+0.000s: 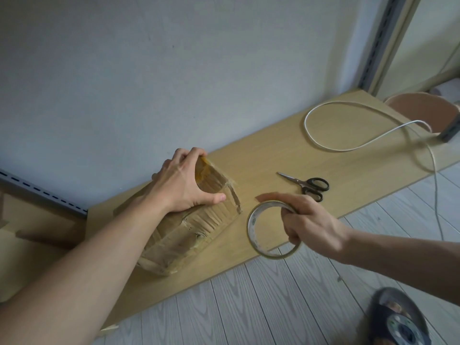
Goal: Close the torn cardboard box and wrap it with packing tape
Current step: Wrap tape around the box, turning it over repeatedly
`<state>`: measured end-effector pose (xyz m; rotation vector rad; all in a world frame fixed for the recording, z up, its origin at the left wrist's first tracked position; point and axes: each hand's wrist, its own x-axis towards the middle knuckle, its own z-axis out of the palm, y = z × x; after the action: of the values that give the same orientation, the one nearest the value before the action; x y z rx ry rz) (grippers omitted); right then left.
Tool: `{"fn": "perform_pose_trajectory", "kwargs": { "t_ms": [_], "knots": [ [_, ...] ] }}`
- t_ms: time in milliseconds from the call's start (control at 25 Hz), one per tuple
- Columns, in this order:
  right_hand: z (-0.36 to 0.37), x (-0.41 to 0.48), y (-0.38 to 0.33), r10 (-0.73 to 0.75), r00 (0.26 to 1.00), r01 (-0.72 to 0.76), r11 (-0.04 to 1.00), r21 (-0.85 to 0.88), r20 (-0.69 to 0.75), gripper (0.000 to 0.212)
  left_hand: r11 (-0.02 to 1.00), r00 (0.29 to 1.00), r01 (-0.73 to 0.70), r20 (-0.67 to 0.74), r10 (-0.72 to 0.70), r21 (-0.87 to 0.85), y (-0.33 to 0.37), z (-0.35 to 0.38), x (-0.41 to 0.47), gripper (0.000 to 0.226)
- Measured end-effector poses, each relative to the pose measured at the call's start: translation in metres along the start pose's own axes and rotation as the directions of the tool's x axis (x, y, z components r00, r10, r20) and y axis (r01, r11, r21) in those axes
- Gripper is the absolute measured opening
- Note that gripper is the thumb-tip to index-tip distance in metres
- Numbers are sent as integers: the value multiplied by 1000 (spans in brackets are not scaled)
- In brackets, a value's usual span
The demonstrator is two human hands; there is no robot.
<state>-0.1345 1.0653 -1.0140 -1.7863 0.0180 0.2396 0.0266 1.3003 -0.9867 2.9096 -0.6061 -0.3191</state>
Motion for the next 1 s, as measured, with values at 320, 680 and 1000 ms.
{"fn": "perform_pose_trajectory", "kwargs": {
  "t_ms": [320,680,1000],
  "knots": [
    [46,-8,12,-58,998,58,998,-15,2,63,1000,1000,7,-24,-7,-11,1,2,0,107],
    [63,-17,14,-10,999,10,1000,-14,33,72,997,981,75,178,-73,-5,-17,-11,-16,118],
    [52,41,-23,325,934,-218,849,481,-151,46,845,856,444,140,-499,297,-2,-30,-23,111]
  ]
}}
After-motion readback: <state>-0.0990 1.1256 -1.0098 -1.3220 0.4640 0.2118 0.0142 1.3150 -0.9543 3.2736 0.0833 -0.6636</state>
